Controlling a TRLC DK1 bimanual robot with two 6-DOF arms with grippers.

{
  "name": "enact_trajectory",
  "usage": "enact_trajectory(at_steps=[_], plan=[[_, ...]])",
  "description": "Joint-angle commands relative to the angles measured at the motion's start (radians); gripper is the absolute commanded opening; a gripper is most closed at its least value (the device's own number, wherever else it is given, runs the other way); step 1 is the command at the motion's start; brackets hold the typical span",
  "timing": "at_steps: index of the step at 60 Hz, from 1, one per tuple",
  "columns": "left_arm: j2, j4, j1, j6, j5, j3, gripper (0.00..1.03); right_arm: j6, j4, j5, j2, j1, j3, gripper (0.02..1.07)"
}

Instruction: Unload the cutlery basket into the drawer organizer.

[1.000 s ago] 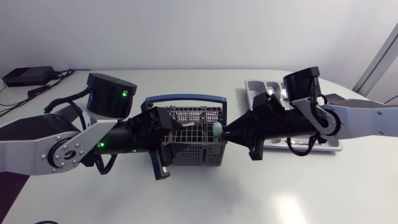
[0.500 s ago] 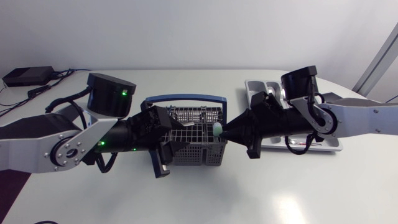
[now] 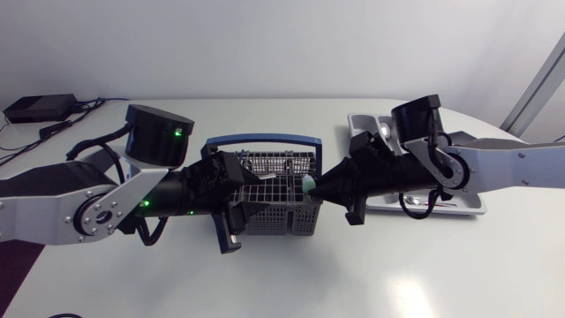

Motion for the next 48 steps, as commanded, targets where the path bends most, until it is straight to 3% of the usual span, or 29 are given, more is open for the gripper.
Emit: enact_trajectory(at_steps=[1, 12, 48], plan=[[0.017, 0.008, 0.009, 0.021, 0.006, -0.009, 0.66, 0.014, 0.005, 0.004, 0.016, 0.005, 0.014, 0.26], [0.017, 0.008, 0.007, 0.021, 0.006, -0.011, 0.66, 0.012, 0.002, -0.002, 0.016, 0.005, 0.011, 0.2], [0.018, 0.008, 0.006, 0.021, 0.006, -0.014, 0.66, 0.012, -0.047, -0.046, -0.047, -0.019, 0.026, 0.19]])
